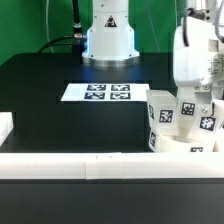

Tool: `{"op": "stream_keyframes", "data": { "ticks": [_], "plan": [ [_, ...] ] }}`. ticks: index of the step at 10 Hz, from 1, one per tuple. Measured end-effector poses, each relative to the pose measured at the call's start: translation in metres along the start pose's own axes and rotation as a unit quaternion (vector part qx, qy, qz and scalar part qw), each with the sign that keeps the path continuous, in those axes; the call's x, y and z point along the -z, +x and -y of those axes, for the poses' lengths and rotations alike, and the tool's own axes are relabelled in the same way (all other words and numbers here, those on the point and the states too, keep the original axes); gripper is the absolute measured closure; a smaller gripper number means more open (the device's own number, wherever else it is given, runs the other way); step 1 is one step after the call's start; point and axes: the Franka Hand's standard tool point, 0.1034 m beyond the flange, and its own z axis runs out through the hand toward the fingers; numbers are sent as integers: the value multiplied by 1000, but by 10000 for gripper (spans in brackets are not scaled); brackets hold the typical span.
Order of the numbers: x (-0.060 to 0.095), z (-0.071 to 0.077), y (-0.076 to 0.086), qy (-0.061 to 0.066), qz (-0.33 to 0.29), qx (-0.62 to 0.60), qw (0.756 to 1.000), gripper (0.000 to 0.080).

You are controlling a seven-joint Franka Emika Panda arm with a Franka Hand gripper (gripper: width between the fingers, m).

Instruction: Assemble stool

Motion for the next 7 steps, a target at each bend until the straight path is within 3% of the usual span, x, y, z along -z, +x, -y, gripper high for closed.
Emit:
{"op": "stream_keyframes", "data": {
  "ticks": [2, 4, 6, 7],
  "plan": [
    [0, 0, -1, 9, 11, -31, 999, 462],
    [0, 0, 1, 7, 17, -55, 998, 462],
    [16, 5, 1, 12, 26, -33, 999, 453],
    [27, 6, 2, 13, 31, -26, 999, 277]
  ]
}}
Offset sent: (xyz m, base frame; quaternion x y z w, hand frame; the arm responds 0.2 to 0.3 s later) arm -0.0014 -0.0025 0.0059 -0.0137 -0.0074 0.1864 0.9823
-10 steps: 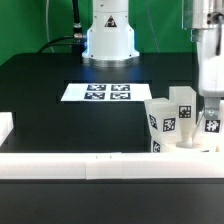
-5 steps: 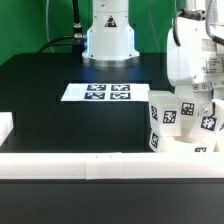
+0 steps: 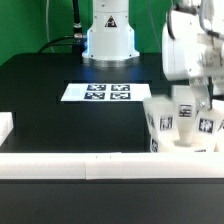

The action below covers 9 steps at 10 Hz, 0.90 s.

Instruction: Assemble stool

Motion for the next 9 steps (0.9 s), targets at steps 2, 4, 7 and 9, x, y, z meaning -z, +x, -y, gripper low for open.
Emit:
{"op": "stream_keyframes", "data": {
  "ticks": [2, 4, 7, 9],
  "plan": [
    [27, 8, -6, 4, 18, 14, 1000, 177],
    [44, 12, -12, 8, 31, 16, 999, 151],
    [41, 10, -10, 7, 27, 17, 999, 151],
    [40, 10, -10, 6, 27, 17, 999, 151]
  ]
}}
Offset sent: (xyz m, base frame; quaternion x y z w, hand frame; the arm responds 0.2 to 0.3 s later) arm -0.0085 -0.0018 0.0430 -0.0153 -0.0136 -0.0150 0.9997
